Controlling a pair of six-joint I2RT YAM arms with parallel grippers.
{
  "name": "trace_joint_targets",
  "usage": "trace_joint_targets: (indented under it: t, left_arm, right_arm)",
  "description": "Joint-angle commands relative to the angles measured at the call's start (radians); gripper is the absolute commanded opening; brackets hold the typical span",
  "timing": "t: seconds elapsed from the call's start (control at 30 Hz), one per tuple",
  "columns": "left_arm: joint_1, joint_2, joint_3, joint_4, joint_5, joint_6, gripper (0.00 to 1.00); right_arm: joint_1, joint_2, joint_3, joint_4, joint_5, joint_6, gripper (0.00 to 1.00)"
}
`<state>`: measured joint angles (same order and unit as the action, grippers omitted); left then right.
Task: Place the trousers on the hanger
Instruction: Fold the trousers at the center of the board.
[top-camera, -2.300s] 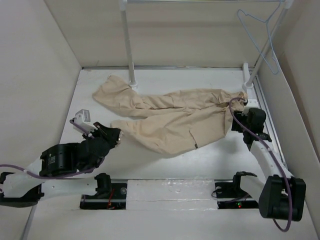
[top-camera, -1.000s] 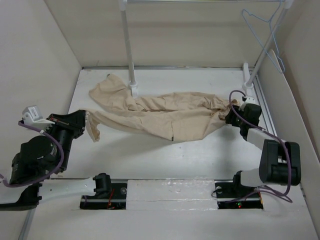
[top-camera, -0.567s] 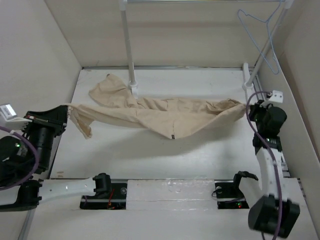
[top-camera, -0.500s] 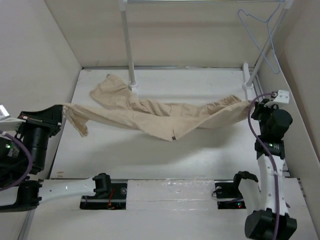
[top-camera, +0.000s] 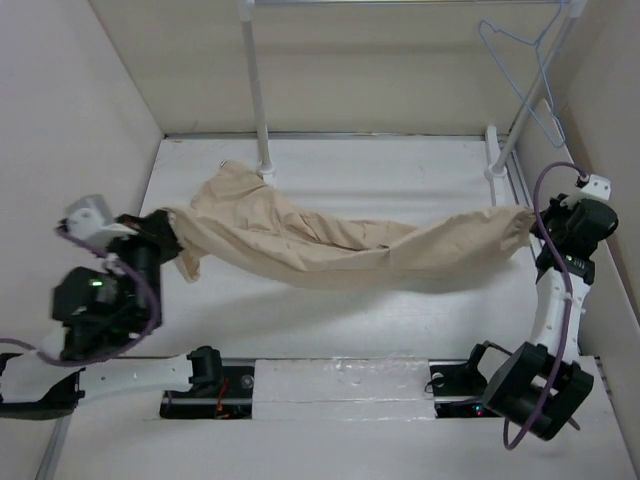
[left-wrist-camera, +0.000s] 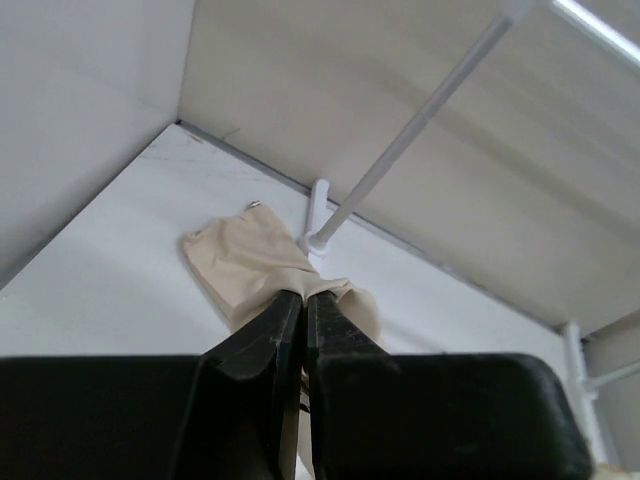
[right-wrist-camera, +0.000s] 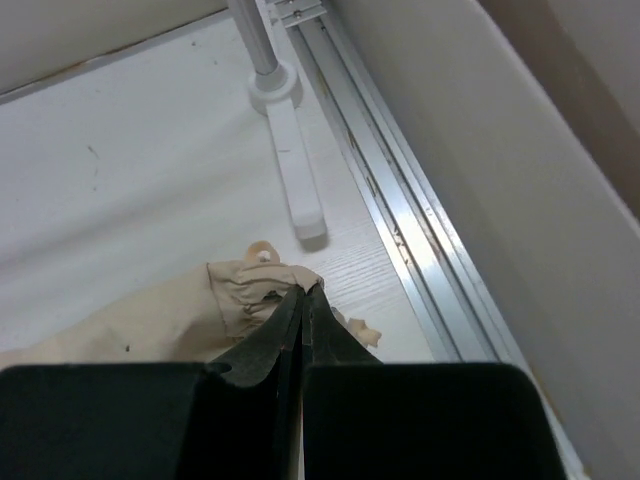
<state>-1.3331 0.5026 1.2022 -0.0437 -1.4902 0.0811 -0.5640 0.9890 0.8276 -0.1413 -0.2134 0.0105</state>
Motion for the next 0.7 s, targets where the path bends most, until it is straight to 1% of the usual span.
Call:
trace_joint_targets:
  t: [0.0, 0.03, 0.07, 0.1, 0.13, 0.17, 0.2, 0.23, 0.27, 0.3, 0.33, 0.37, 0.4, 0.43, 0.47, 0.5, 0.53, 0.57, 0.6, 0.63, 0.67]
  left_arm:
    - [0.002, 0.109, -0.159, 0.076, -0.021, -0.073, 0.0]
    - [0.002, 0.155, -0.193, 0.079, -0.021, -0.108, 0.0]
    - [0.002, 0.172, -0.19, 0.008, -0.031, -0.148, 0.0]
    - [0.002, 0.181, -0.176, -0.077, -0.025, -0.228, 0.0]
    - [0.002, 0.183, -0.144, -0.17, -0.003, -0.447, 0.0]
    - [0.002, 0.174, -0.151, -0.211, -0.01, -0.486, 0.0]
    - [0.002, 0.166, -0.171, -0.191, -0.015, -0.486, 0.0]
    - [0.002, 0.159, -0.203, -0.19, 0.025, -0.492, 0.0]
    - [0.002, 0.152, -0.202, -0.391, 0.054, -0.591, 0.0]
    - [0.002, 0.163, -0.163, -0.655, 0.098, -0.804, 0.0]
    - [0.002, 0.177, -0.036, -0.87, 0.192, -1.062, 0.0]
    - [0.002, 0.186, -0.003, -1.019, 0.203, -1.21, 0.0]
    - [0.002, 0.197, 0.017, -1.007, 0.214, -1.166, 0.0]
    - [0.011, 0.197, 0.011, -0.971, 0.199, -1.099, 0.0]
    - [0.011, 0.197, -0.012, -0.885, 0.141, -0.966, 0.0]
    - [0.011, 0.204, -0.036, -0.845, 0.086, -0.93, 0.0]
    - [0.011, 0.206, -0.039, -0.782, 0.047, -0.87, 0.0]
    - [0.011, 0.192, -0.111, -0.315, 0.022, -0.485, 0.0]
    - [0.011, 0.192, -0.112, -0.311, 0.022, -0.481, 0.0]
    - [0.011, 0.171, -0.247, -0.092, 0.068, -0.301, 0.0]
    - [0.011, 0.183, -0.33, 0.521, 0.091, -0.109, 0.0]
  right_arm:
    - [-0.016, 0.056, -0.07, 0.122, -0.093, 0.083, 0.0]
    - [-0.016, 0.048, -0.094, 0.132, -0.095, 0.088, 0.0]
    - [-0.016, 0.04, -0.116, 0.169, -0.092, 0.088, 0.0]
    - [-0.016, 0.034, -0.113, 0.157, -0.071, 0.076, 0.0]
    - [-0.016, 0.027, -0.104, 0.146, -0.061, 0.063, 0.0]
    - [-0.016, 0.01, -0.094, 0.114, -0.049, 0.051, 0.0]
    - [-0.016, 0.002, -0.082, 0.103, -0.031, 0.051, 0.0]
    - [-0.016, -0.004, -0.079, 0.109, -0.026, 0.052, 0.0]
    - [-0.016, -0.009, -0.076, 0.111, -0.018, 0.055, 0.0]
    - [-0.016, -0.007, -0.065, 0.099, -0.003, 0.052, 0.0]
    - [-0.016, -0.007, -0.059, 0.083, 0.006, 0.048, 0.0]
    - [-0.016, -0.007, -0.053, 0.063, 0.017, 0.042, 0.0]
    - [-0.016, -0.012, -0.061, 0.083, 0.026, 0.049, 0.0]
    - [-0.016, -0.012, -0.103, 0.123, 0.01, 0.061, 0.0]
    - [-0.016, -0.01, -0.128, 0.182, -0.001, 0.083, 0.0]
    - [-0.016, 0.014, -0.137, 0.233, -0.02, 0.121, 0.0]
    - [-0.002, 0.032, -0.134, 0.246, -0.027, 0.129, 0.0]
    - [0.048, 0.075, -0.111, 0.246, 0.006, 0.143, 0.0]
    - [0.049, 0.076, -0.111, 0.246, 0.006, 0.143, 0.0]
    - [0.068, 0.107, -0.101, 0.252, 0.012, 0.147, 0.0]
    - [0.108, 0.114, -0.087, 0.255, 0.02, 0.151, 0.0]
